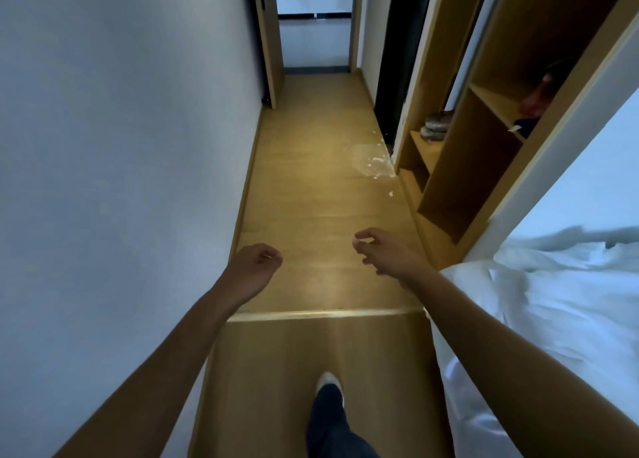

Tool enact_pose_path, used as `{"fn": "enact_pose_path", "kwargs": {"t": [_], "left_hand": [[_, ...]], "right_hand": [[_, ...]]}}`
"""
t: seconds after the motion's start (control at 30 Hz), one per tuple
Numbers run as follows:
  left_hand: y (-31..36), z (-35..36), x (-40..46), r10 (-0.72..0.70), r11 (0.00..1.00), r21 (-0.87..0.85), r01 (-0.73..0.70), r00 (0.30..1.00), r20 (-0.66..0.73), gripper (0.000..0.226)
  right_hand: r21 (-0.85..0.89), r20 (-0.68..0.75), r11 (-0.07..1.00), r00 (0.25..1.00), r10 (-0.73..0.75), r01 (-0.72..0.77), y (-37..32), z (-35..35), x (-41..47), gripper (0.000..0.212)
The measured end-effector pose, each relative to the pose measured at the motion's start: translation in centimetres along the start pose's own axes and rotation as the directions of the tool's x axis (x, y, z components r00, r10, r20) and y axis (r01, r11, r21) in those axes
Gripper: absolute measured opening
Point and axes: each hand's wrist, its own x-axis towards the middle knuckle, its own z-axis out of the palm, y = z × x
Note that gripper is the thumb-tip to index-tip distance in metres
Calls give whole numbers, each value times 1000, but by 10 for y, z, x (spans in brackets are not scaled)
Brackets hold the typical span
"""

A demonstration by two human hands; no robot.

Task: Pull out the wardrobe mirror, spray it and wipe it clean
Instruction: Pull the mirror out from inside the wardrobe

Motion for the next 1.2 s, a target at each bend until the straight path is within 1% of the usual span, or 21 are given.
{"fn": "enact_pose_path", "kwargs": {"t": [0.1,0.23,0.47,0.6,0.73,0.9,1.03,1.2], "left_hand": [[37,-12,90,2,1000,11,-2,1000,20,18],[81,-21,190,53,999,8,-53,998,20,9],[127,-20,324,84,996,-9,-83,992,93,13],[150,-21,412,138,990,18,-143,979,153,17],[180,-26,516,205,975,43,-219,954,220,20],[234,-40,647,298,944,38,-327,899,320,13],[269,-47,714,352,923,14,-385,857,377,13],[298,-37,778,364,922,-36,-387,829,423,13]], "right_hand": [[6,-48,1000,998,29,-29,-28,-28,82,33],[23,-94,998,994,56,-54,-60,-64,167,33],[61,-142,991,982,124,-117,-91,-109,278,34],[99,-206,987,967,147,-129,-107,-131,344,33],[143,-286,982,945,158,-121,-128,-153,419,33],[234,-411,962,883,227,-139,-169,-191,512,32],[252,-464,959,853,239,-131,-197,-216,558,30],[298,-483,938,820,307,-175,-209,-237,607,34]]}}
